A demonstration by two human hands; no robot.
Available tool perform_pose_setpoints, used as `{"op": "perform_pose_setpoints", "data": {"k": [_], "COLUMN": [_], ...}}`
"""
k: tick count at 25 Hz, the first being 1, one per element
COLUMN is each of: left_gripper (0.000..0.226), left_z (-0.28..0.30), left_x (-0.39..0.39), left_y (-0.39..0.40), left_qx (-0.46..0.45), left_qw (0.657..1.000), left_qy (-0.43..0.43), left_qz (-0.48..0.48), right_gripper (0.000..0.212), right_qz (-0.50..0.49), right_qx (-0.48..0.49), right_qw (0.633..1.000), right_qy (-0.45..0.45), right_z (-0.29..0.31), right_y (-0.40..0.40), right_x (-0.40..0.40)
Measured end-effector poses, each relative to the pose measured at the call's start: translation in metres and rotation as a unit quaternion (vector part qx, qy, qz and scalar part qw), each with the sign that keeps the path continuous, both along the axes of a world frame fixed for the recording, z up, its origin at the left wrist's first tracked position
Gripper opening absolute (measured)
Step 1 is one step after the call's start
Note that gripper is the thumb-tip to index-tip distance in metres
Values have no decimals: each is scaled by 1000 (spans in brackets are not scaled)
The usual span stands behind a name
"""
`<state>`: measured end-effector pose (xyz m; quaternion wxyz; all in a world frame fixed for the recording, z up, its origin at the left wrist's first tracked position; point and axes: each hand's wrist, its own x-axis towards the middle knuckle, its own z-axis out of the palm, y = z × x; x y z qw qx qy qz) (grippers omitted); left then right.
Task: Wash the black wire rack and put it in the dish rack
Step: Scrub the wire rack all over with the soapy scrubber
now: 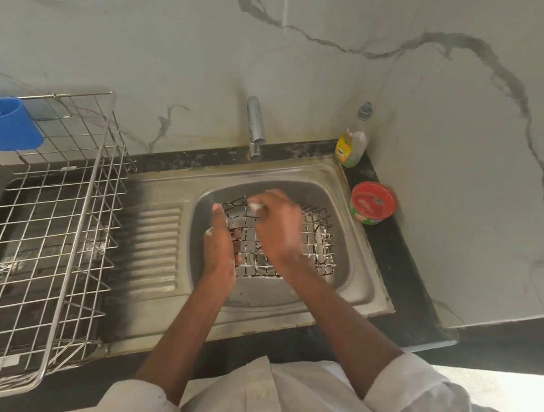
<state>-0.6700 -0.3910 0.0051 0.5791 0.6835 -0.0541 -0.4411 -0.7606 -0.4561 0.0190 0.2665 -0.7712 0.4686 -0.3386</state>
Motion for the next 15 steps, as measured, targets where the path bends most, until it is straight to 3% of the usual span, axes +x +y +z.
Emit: {"op": "perform_pose_setpoints", "data": {"k": [4,12,15], "left_gripper": [62,59,55], "left_z": [-3,-4,-5], "left_x": [2,16,13], "left_y": [6,10,8], "left_qx": [9,14,9], "left_qw": [999,1000,1000], "left_qy": [-39,-5,7], "left_qz": [-4,17,14], "right_gripper": [32,34,34], "right_qz": [42,-215,-233], "right_qx": [-32,100,109], "right_qw": [999,971,966], "right_qy": [8,41,29], "right_z": [4,-39,-33], "right_y": [-8,-50,-37], "right_x": [5,-82,-65]}}
